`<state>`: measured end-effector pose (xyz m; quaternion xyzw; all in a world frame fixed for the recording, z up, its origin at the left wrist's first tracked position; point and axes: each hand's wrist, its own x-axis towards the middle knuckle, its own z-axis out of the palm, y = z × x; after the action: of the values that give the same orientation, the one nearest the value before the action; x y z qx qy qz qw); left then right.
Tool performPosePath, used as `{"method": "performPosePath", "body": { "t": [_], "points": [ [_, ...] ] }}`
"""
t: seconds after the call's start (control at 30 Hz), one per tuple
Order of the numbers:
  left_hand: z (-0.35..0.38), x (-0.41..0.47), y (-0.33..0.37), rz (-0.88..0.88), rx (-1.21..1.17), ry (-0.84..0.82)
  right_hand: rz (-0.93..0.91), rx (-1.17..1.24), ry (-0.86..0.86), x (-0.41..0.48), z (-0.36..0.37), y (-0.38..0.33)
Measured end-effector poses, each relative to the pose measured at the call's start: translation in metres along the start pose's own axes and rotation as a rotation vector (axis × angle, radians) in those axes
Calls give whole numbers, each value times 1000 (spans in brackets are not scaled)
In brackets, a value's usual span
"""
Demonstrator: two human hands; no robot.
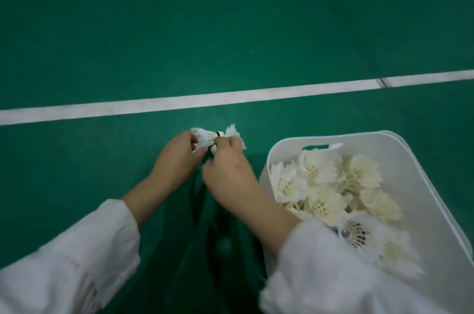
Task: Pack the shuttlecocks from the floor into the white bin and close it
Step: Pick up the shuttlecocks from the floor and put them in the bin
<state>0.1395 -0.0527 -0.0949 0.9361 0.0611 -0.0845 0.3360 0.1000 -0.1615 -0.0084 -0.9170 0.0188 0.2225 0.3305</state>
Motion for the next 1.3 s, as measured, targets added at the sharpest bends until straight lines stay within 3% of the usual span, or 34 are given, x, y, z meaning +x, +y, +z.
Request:
{"method": "performPosePath", "body": {
  "t": [0.17, 0.33, 0.57, 0.73, 0.83, 1.03, 1.2, 1.3],
  "points": [
    [23, 22, -19, -116, -35, 13, 357, 144, 140, 58, 35, 15],
    [20, 23, -25, -79, -128, 93, 453, 241, 203, 81, 32, 35],
    [-30, -15, -24, 2, -341, 220, 64, 146, 212, 44, 9, 3],
    [-90, -60, 27, 222, -333, 237, -276, -49, 225, -43, -63, -17],
    [-105, -92, 76, 424, -190, 218, -275, -87, 236, -113, -117, 10],
    [-87, -160, 164, 678, -134, 12, 4, -139, 319, -226, -168, 111],
    [-29, -197, 198, 811, -86, -255, 166, -329, 214, -249, -144, 183],
    [6, -213, 204, 858, -50, -353, 263, -476, 47, -234, -126, 214]
  ]
}}
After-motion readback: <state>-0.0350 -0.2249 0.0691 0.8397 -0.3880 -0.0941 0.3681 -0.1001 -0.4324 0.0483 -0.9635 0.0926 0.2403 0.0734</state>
